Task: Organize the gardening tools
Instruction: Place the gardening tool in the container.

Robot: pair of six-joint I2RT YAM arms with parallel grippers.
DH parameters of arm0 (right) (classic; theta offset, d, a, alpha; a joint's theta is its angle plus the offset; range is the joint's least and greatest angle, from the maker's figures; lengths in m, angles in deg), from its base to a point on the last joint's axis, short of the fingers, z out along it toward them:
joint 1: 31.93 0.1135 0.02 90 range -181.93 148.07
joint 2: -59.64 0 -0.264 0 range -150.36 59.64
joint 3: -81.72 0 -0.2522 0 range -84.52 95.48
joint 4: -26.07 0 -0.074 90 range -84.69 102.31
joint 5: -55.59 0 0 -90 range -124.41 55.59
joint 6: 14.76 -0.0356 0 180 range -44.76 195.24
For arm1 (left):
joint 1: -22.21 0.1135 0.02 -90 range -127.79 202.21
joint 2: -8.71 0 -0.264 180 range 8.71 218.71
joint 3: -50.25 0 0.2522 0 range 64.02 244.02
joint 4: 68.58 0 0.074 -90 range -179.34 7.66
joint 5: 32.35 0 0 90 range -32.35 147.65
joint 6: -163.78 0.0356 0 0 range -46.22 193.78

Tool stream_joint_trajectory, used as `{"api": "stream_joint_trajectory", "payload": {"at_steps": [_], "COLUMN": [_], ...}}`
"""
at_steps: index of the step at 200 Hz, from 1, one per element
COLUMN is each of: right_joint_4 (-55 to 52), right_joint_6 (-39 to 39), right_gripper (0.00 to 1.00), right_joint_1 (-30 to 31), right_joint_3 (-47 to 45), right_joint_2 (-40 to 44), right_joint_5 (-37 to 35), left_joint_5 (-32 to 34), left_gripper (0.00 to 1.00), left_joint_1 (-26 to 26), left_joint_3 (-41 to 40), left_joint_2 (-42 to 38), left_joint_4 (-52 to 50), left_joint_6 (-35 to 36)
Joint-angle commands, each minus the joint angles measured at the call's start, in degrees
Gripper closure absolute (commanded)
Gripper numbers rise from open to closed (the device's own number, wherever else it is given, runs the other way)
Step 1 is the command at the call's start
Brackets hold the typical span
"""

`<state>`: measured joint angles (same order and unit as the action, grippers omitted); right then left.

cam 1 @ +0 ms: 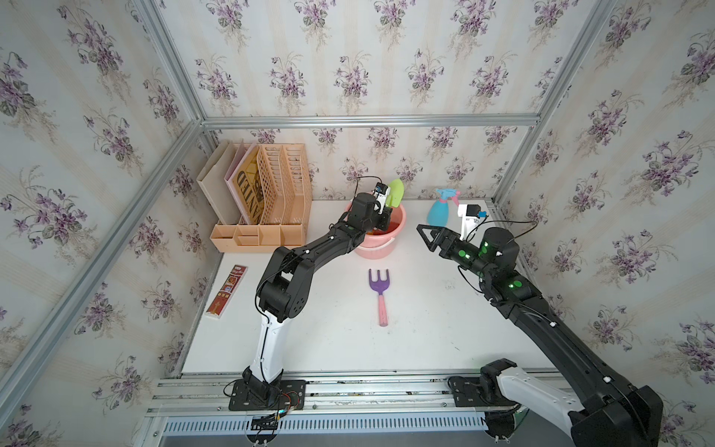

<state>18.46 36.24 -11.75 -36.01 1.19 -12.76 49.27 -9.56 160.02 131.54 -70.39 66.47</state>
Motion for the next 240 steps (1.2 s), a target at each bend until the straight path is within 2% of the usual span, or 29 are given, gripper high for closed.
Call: {"api": "stream_joint_trajectory", "payload": {"at_steps": [1, 58, 110, 173, 240], "right_joint_4": [1.00, 1.04, 1.05, 0.83, 1.01], "right_joint_6": [-0.07, -0.11, -0.13, -0.08, -0.28], "right_gripper": [0.12, 0.12, 0.12, 0.12, 0.12], "right_joint_1": [-0.06, -0.06, -0.15, -0.15, -0.15], "right_joint_3": [0.00, 0.27, 0.55, 0.62, 0.27], "right_joint_2": [0.16, 0.17, 0.17, -0.26, -1.17], "right_joint_5": [-0.42, -0.44, -0.46, -0.06, 0.77], "left_joint_5": [-0.49, 0.21, 0.05, 0.47, 0.75], "left_gripper": [0.76, 0.65, 0.62, 0.32, 0.18], "left_joint_1": [-0.05, -0.05, -0.05, -0.05, -0.04], "left_joint_3": [0.80, 3.86, 2.47, -2.36, -7.23], "left_joint_2": [0.66, 2.54, 2.24, -2.16, -9.45], "left_joint_4": [-2.10, -6.19, -4.90, -0.04, 6.35], "left_joint_6": [0.41, 0.72, 0.41, -0.24, -0.24]}}
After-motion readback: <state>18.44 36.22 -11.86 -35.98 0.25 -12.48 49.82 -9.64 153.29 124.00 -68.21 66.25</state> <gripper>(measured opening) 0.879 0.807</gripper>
